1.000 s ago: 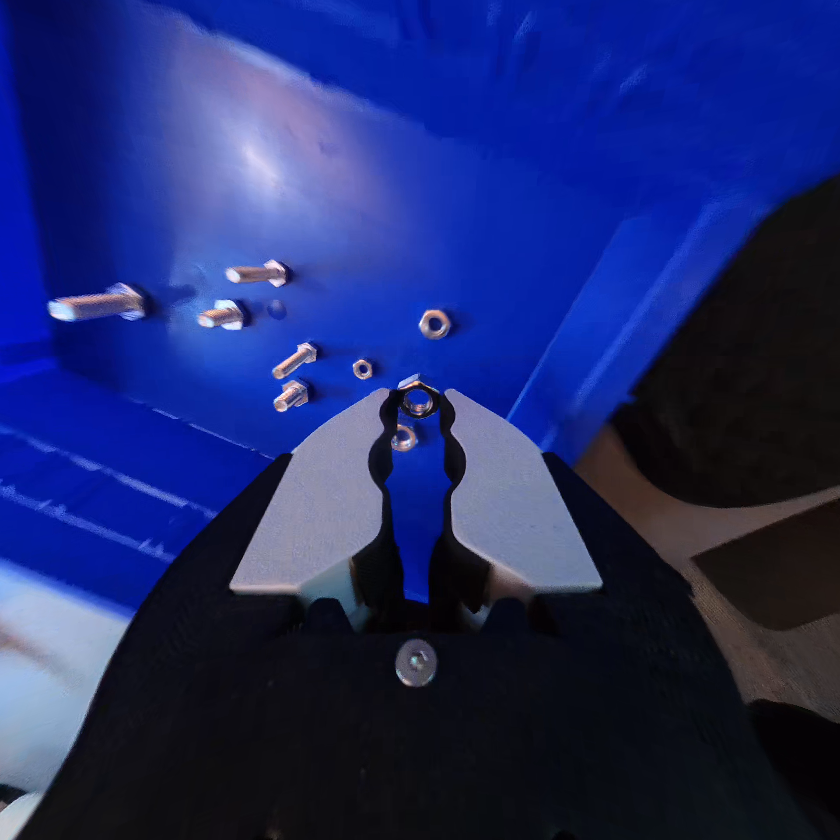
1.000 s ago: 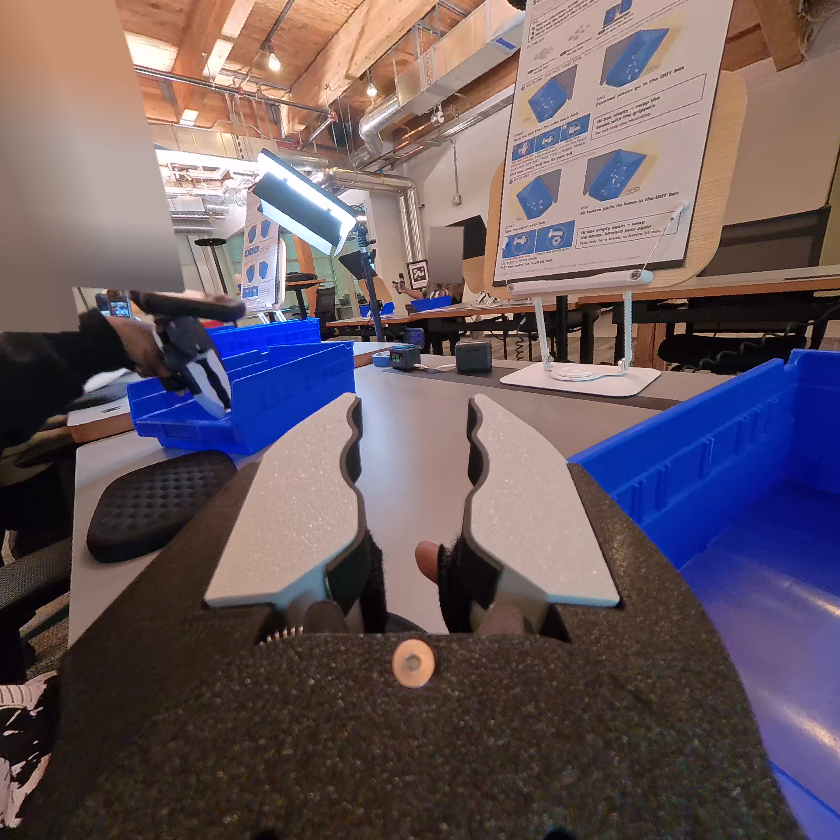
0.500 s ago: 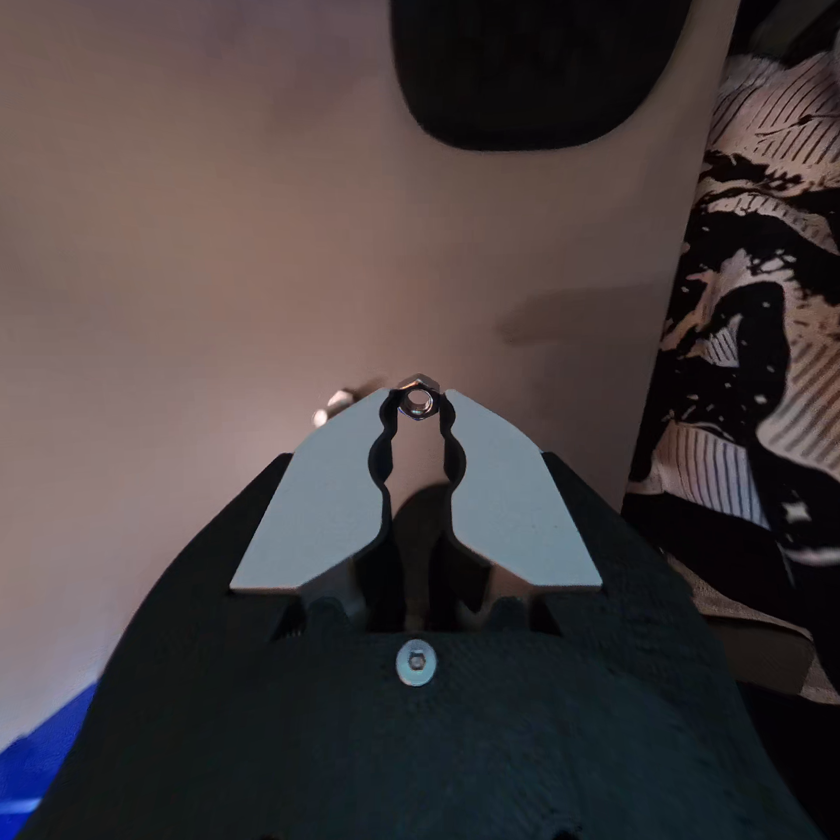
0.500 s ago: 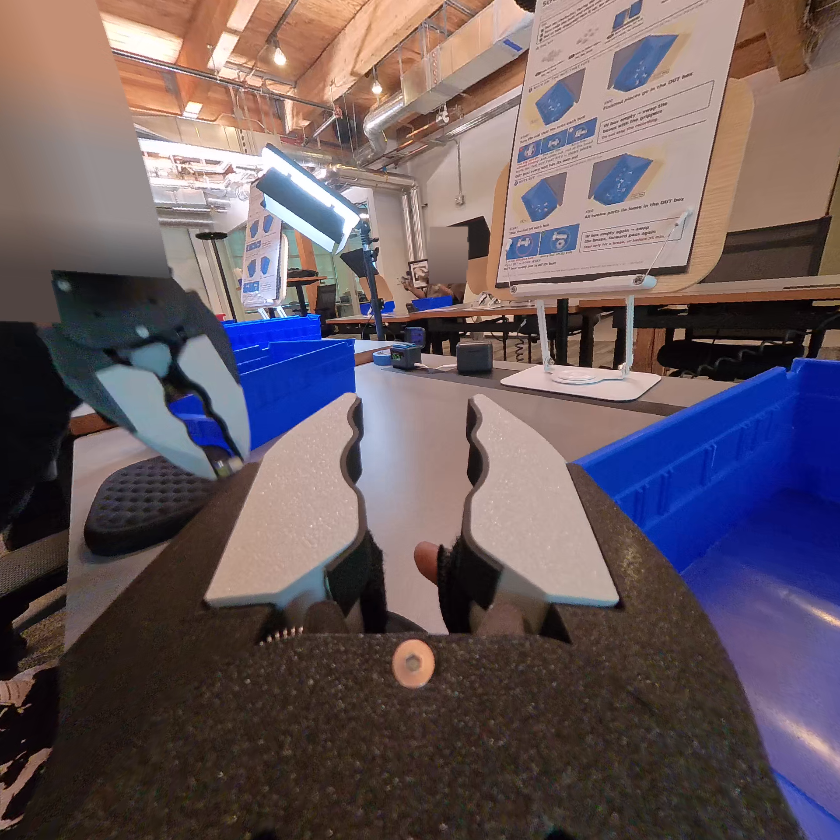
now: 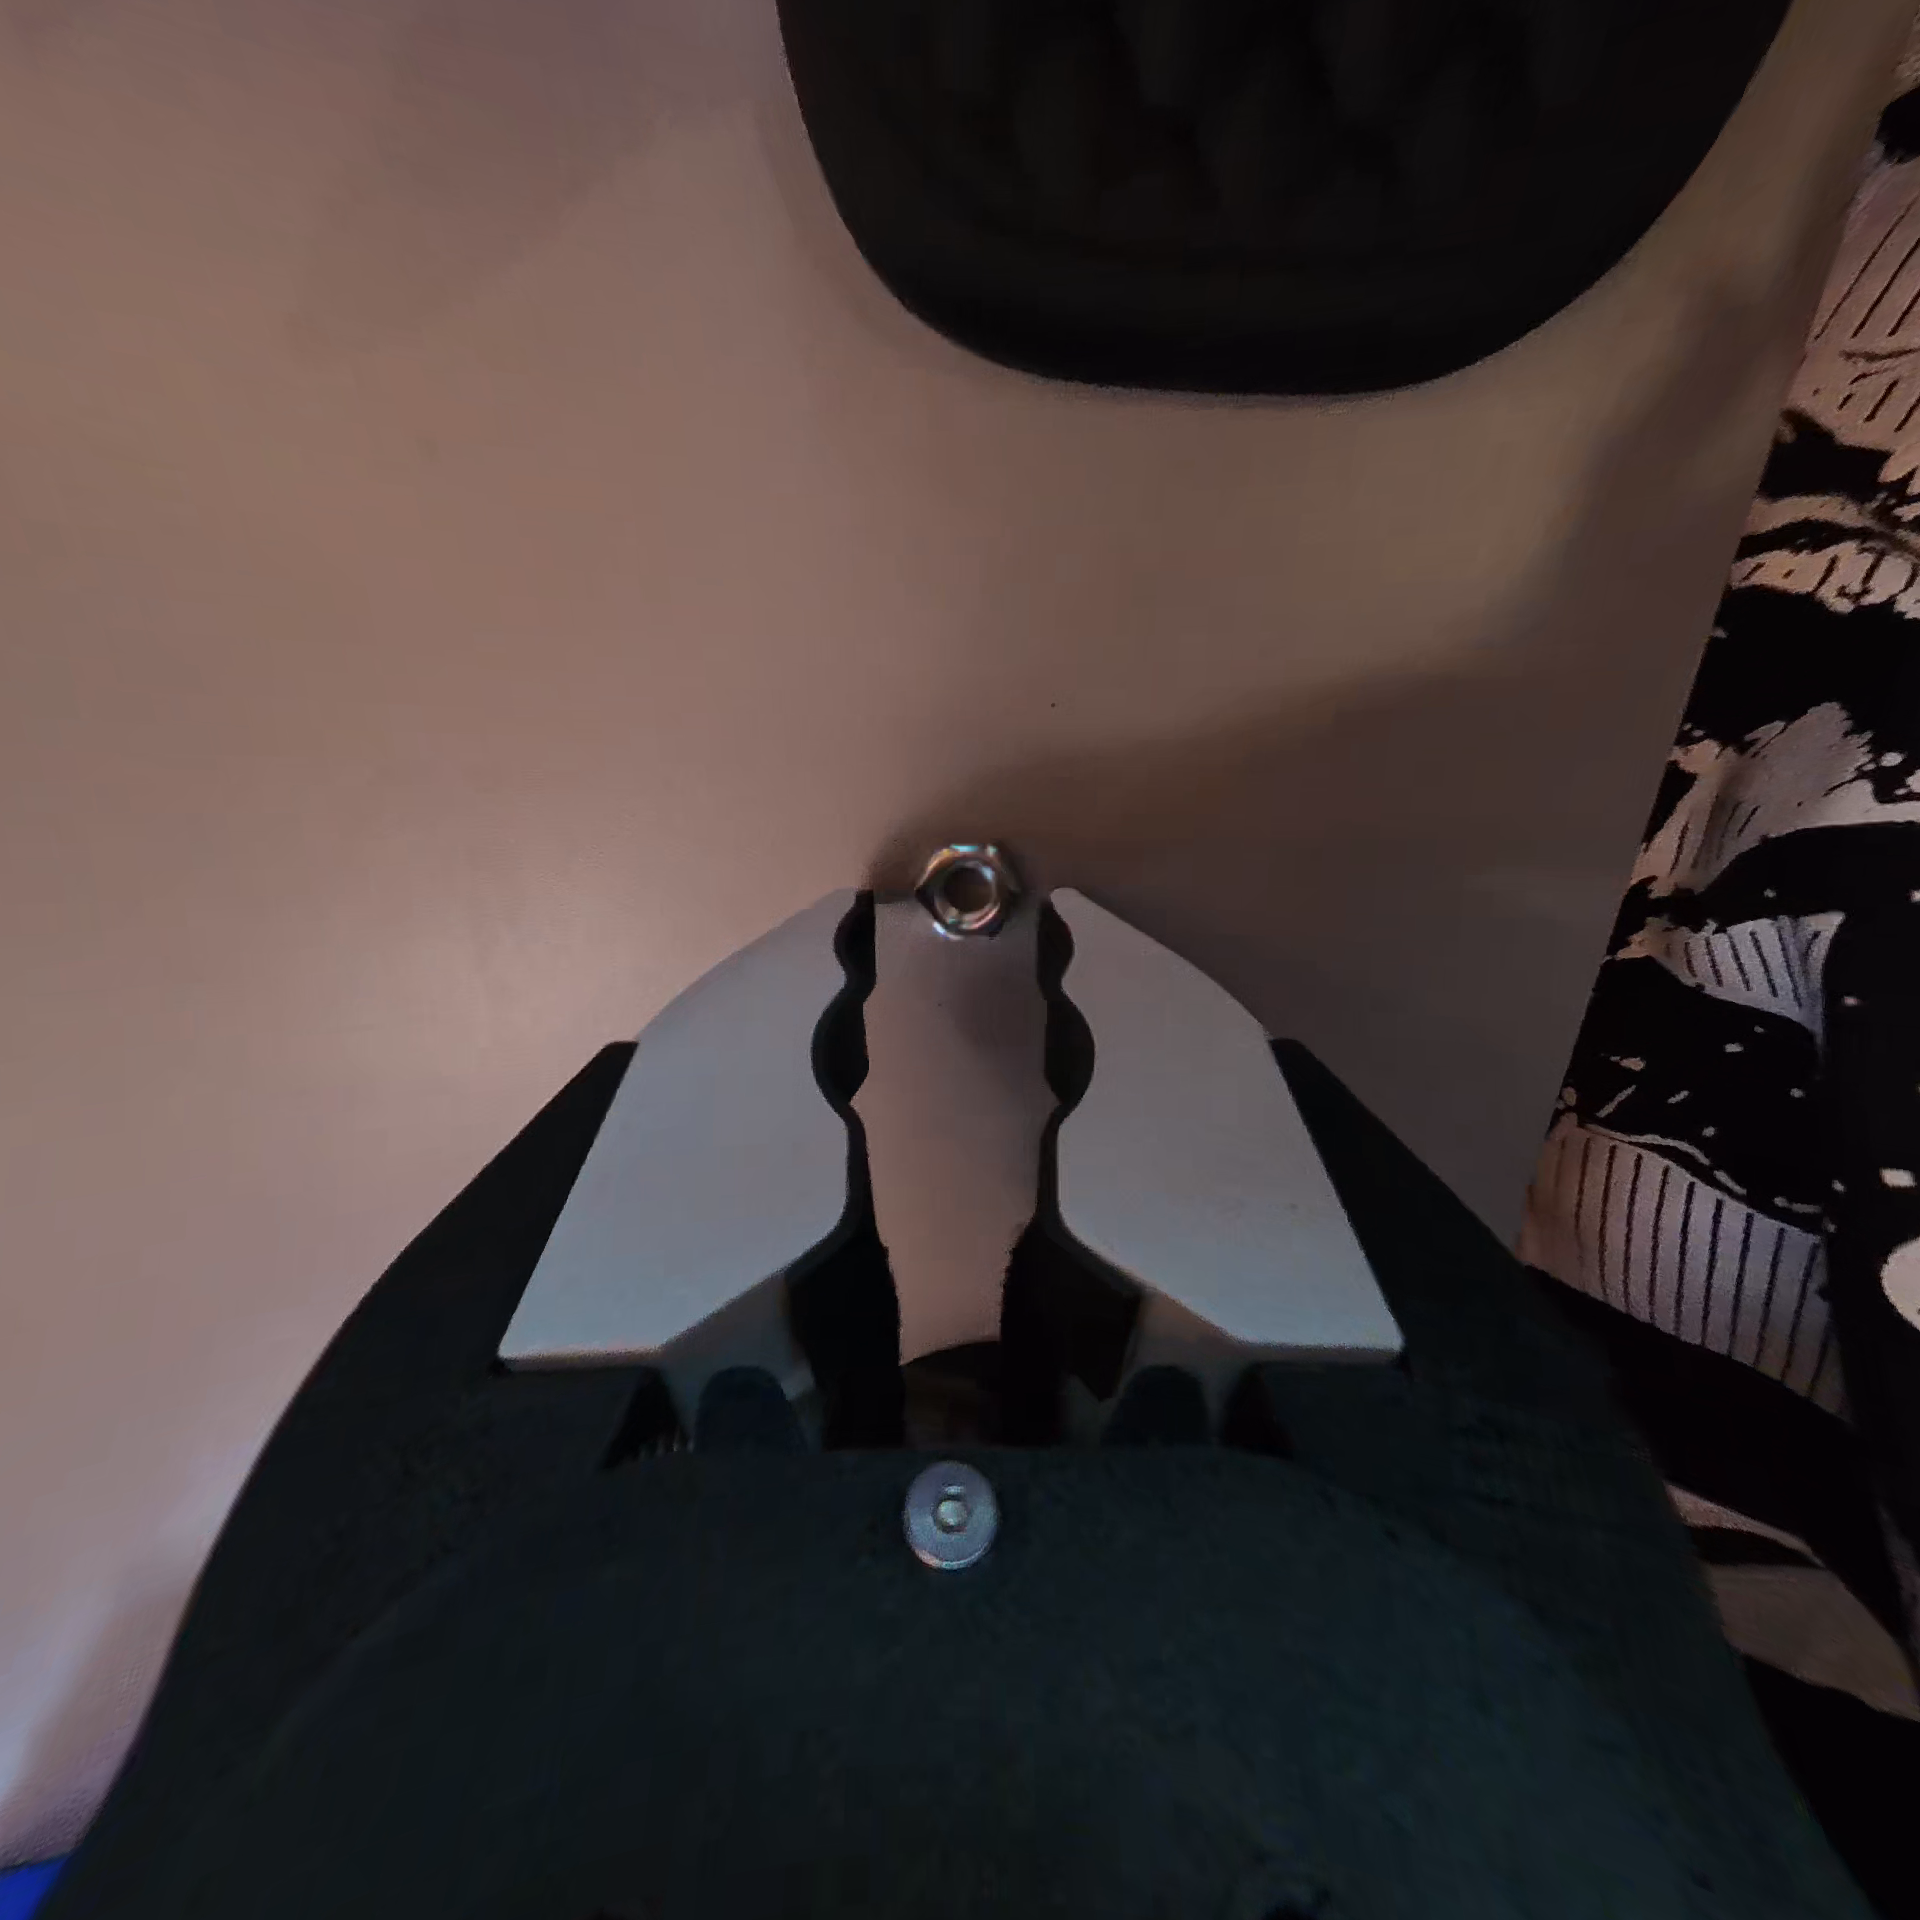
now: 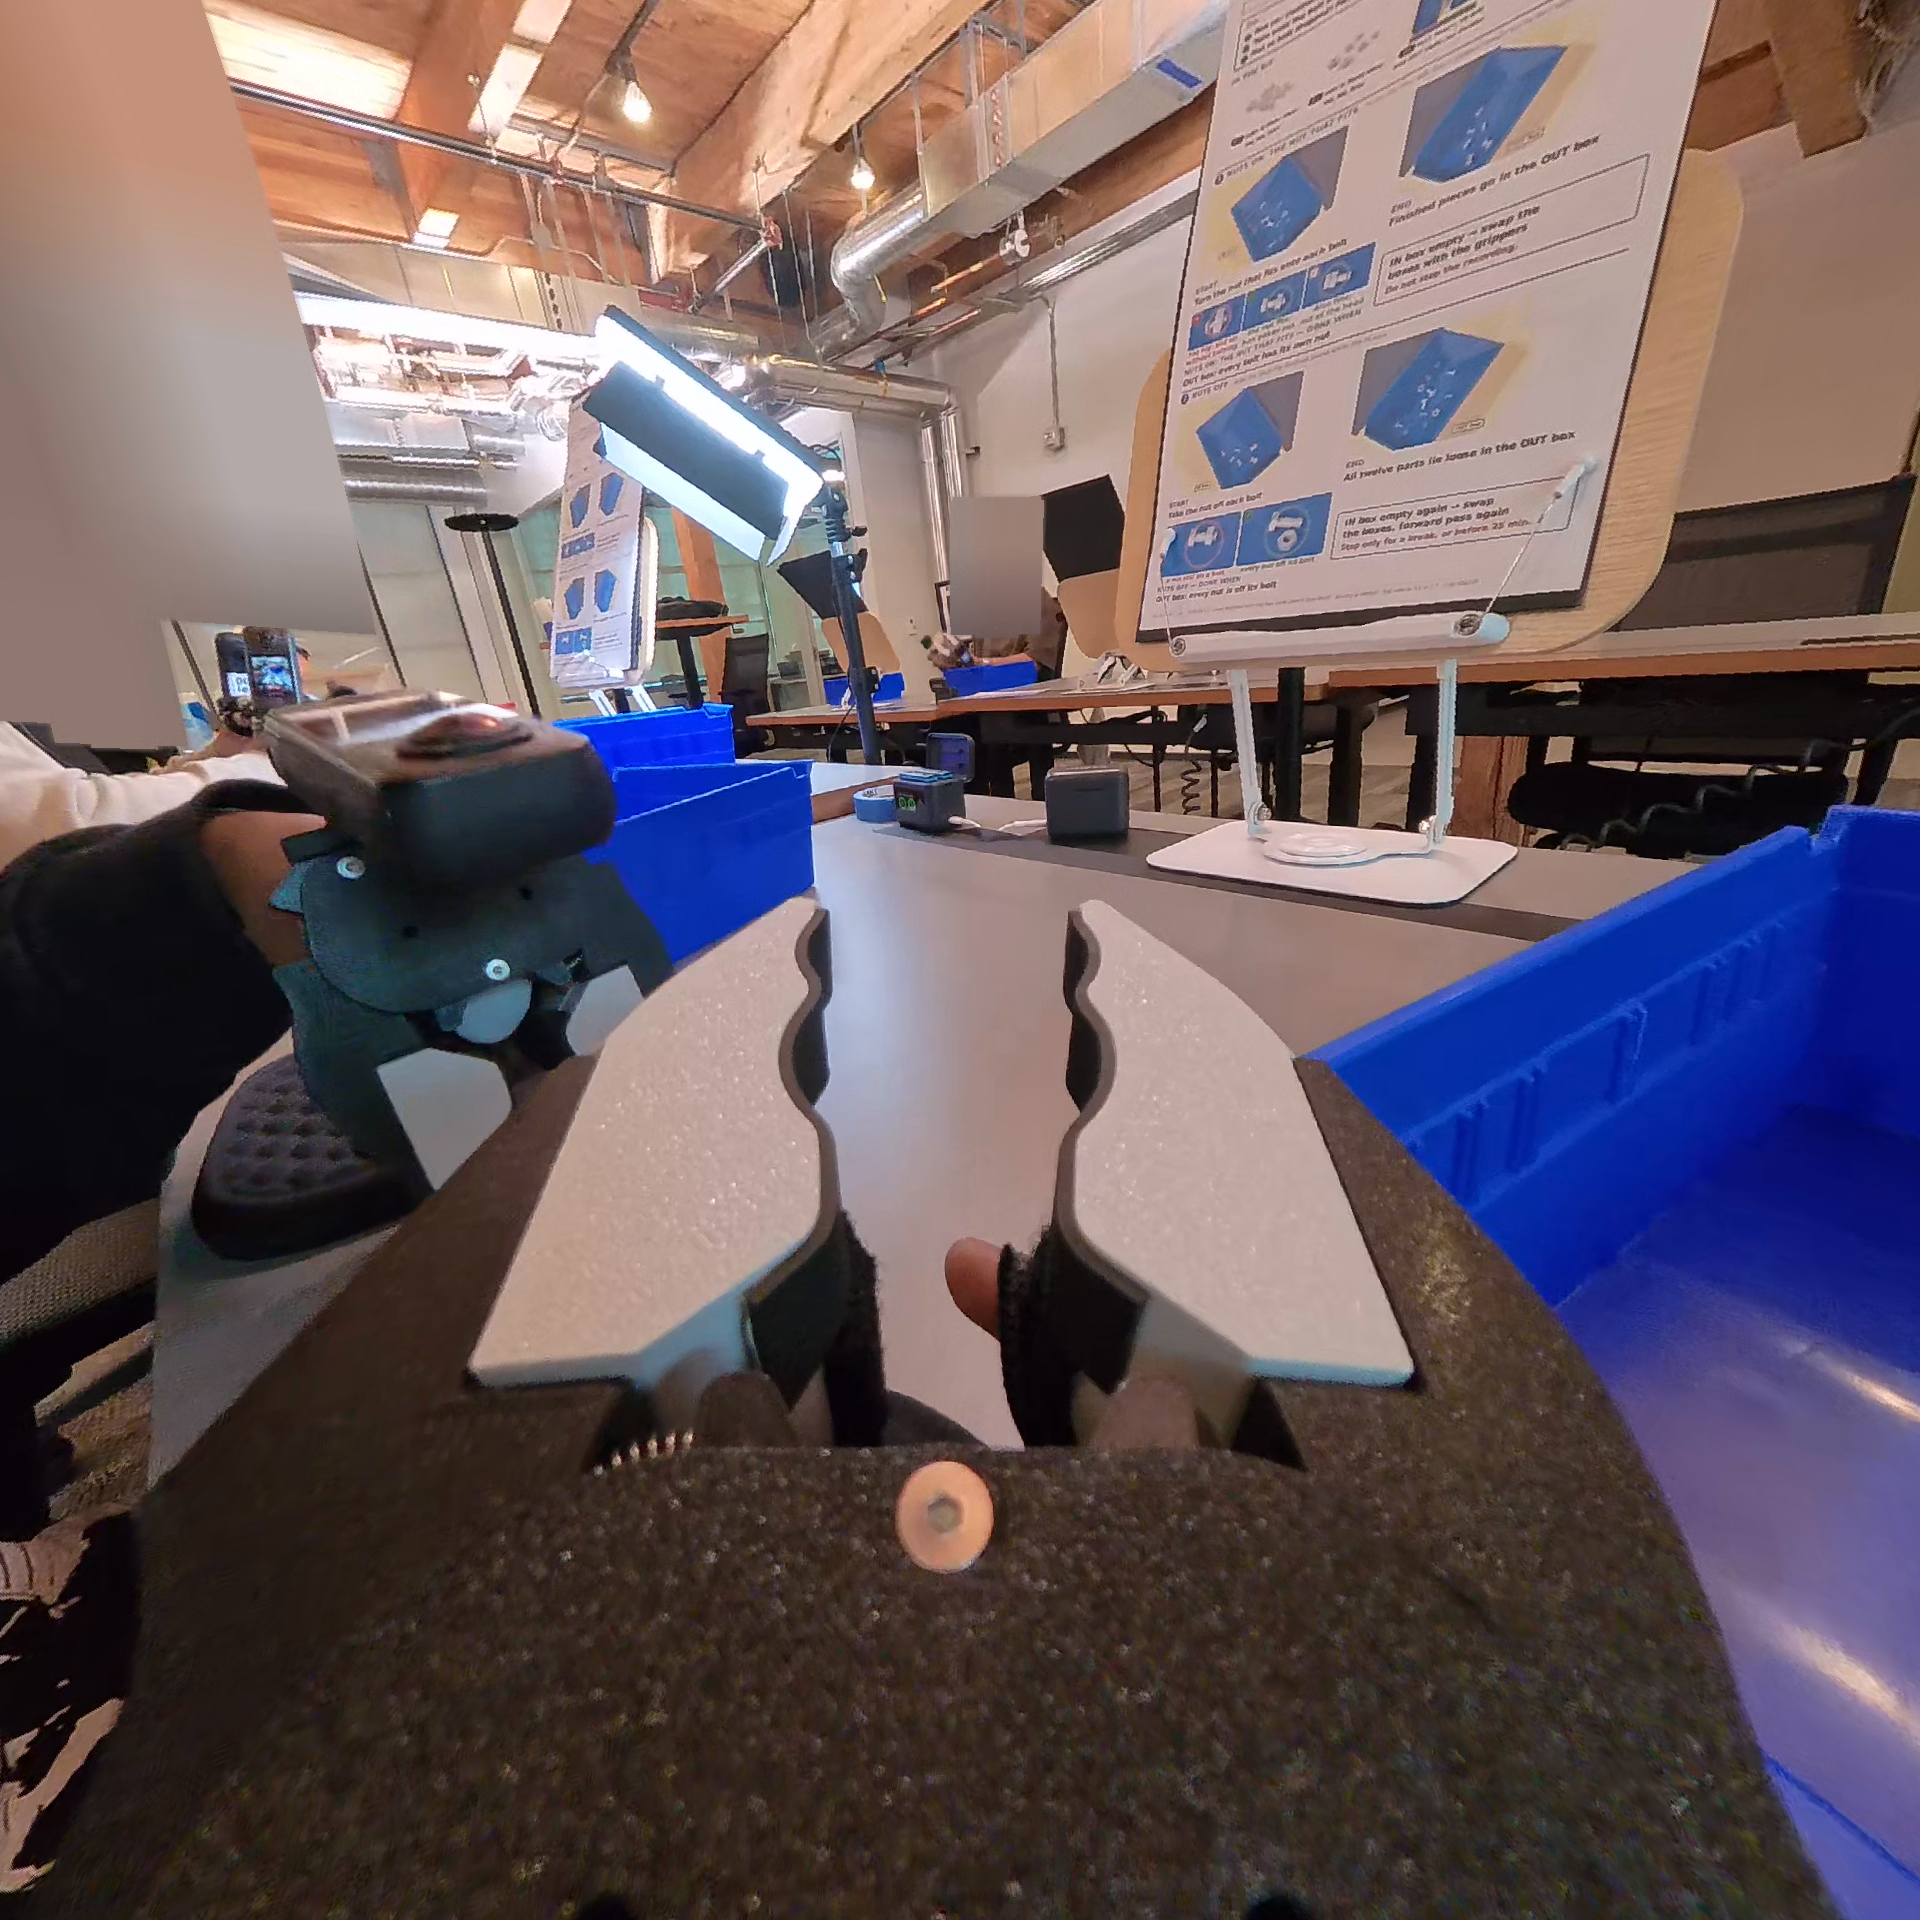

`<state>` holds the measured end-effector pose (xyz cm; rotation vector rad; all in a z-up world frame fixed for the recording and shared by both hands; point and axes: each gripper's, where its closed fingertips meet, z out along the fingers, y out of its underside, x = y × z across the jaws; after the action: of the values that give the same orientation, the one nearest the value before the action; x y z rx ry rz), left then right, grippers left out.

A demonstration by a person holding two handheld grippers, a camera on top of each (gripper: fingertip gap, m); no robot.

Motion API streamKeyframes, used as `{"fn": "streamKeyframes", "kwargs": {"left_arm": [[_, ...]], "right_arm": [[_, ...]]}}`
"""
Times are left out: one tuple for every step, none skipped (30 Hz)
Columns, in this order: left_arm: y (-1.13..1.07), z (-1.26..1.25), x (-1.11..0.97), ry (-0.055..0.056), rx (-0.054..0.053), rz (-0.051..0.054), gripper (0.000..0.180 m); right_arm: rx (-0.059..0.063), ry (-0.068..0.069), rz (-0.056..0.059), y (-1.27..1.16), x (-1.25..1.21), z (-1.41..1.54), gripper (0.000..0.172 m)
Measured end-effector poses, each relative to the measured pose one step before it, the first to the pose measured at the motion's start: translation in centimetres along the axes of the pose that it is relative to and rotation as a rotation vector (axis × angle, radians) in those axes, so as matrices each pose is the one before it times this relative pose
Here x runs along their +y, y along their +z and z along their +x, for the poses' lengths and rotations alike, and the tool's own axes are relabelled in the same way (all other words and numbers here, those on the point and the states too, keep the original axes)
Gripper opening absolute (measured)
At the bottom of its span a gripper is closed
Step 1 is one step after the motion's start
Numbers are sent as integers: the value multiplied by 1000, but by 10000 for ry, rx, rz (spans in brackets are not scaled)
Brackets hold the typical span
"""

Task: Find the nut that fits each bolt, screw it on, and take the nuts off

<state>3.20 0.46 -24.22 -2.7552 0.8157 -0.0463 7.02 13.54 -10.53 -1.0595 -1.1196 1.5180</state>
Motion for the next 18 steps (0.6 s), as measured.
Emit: {"fn": "streamKeyframes", "kwargs": {"left_arm": [[-273,-110,32,-152,-56,240,31],[-461,-237,-39,-212,-163,392,32],[-647,-225,-256,-312,-139,647,32],[-810,-191,-482,-407,-86,912,33],[-957,-332,-688,-500,-142,1139,35],[-1095,-467,-918,-489,-200,1364,38],[-1232,-368,-1091,-373,-138,1565,40],[-1358,-311,-1214,-312,-111,1663,41],[-1456,-477,-1276,-367,-226,1648,43],[-1429,-593,-1191,-454,-290,1481,45],[-1301,-379,-926,-380,-123,1160,47],[-1114,-229,-716,-226,-69,895,50],[-954,-279,-524,-92,-171,733,51],[-789,-215,-353,35,-173,555,52],[-624,-91,-154,105,-113,339,52],[-445,-64,-17,106,-97,167,52],[-300,18,146,76,-14,18,52],[-159,38,246,10,33,-92,52]], "right_arm": [[-1,-40,-104,109,109,-39,43],[-38,-74,-151,149,159,-122,43],[-86,-124,-203,212,208,-233,43],[-96,-181,-254,279,247,-295,43],[-88,-225,-327,369,329,-349,41],[-142,-222,-448,476,440,-474,40],[-255,-124,-580,625,567,-669,38],[-341,21,-660,776,600,-791,37],[-422,86,-654,902,539,-924,37],[-454,71,-578,1010,419,-985,37],[-404,28,-516,1105,357,-908,35],[-316,-28,-479,1190,347,-754,34],[-238,-66,-450,1244,354,-615,33],[-170,-72,-441,1239,355,-454,32],[-119,-66,-417,1213,287,-333,30],[-89,-51,-305,1137,123,-269,28],[-94,-22,-204,1048,0,-237,27],[-63,21,-206,954,29,-159,26]]}}
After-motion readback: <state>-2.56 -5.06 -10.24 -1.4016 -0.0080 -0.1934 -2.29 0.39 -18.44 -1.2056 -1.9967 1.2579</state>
